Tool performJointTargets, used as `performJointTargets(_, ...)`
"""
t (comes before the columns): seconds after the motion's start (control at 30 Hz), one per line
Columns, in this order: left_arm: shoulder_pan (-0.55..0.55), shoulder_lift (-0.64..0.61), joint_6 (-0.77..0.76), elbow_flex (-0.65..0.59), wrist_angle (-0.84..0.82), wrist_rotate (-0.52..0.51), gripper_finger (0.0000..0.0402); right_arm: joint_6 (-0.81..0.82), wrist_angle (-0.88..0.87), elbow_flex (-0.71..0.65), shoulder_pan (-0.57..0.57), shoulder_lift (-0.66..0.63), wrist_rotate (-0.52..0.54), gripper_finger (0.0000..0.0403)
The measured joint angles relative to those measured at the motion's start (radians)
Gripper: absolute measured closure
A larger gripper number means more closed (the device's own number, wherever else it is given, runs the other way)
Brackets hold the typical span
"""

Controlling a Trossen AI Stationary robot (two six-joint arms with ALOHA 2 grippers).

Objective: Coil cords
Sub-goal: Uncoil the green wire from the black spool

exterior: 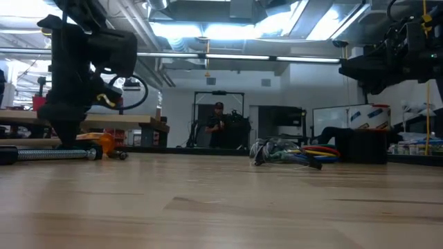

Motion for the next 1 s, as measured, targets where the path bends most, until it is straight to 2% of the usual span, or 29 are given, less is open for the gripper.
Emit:
performJointTargets(0.23, 0.0, 0.001, 0.015, 0.015, 0.004, 0.008, 0.0247, 0.0, 0.0, 0.0, 0.0, 0.0, 0.0, 0.0281)
performJointTargets(0.77, 0.005, 0.001, -0.126, 0.054, -0.006, 0.033, 0.0246, 0.0, 0.0, 0.0, 0.0, 0.0, 0.0, 0.0281)
performJointTargets(1.0, 0.005, 0.001, -0.113, 0.077, -0.025, 0.031, 0.0246, 0.0, 0.0, 0.0, 0.0, 0.0, 0.0, 0.0281)
